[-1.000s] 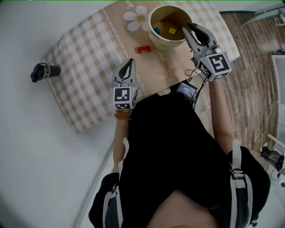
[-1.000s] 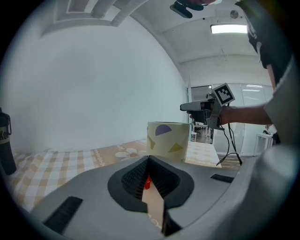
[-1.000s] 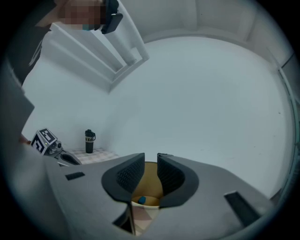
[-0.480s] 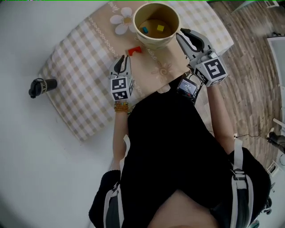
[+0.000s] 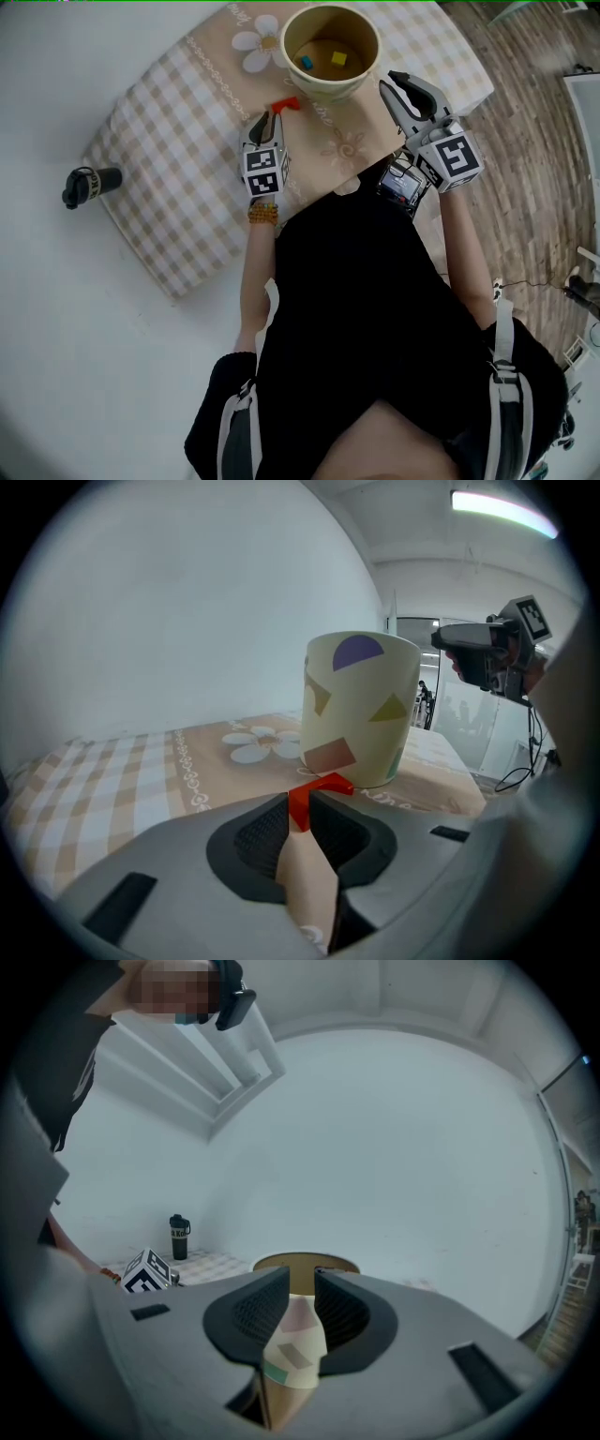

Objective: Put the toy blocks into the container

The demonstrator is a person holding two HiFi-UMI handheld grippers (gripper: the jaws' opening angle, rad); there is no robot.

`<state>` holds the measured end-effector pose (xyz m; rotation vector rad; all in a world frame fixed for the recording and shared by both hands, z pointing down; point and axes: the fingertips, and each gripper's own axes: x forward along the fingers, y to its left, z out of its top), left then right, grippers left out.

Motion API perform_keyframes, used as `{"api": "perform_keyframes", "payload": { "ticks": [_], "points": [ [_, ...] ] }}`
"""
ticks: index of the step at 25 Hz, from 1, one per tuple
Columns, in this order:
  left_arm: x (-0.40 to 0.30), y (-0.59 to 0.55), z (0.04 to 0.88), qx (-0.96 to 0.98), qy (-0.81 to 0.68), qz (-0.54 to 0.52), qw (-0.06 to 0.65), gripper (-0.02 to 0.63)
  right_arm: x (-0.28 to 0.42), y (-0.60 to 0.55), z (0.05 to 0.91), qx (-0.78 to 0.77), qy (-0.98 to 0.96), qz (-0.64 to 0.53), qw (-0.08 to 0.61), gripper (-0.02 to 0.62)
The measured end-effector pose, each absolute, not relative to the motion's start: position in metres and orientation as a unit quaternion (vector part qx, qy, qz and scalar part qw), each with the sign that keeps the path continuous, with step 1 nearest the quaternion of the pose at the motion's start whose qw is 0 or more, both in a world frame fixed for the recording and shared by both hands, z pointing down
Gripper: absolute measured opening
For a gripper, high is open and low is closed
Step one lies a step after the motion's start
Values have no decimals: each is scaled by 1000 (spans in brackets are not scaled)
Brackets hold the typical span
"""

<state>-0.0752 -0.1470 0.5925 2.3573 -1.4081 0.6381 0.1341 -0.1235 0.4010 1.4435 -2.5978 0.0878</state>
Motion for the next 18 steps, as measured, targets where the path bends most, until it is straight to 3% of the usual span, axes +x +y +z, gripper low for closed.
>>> {"api": "perform_keyframes", "payload": {
  "ticks": [7, 18],
  "points": [
    [-73, -148, 591, 826, -491, 218, 172, 118, 134, -125, 402, 483, -870, 34, 87, 84],
    [-68, -152, 603, 817, -492, 243, 176, 97, 134, -126, 409, 479, -872, 35, 94, 72]
  ]
}}
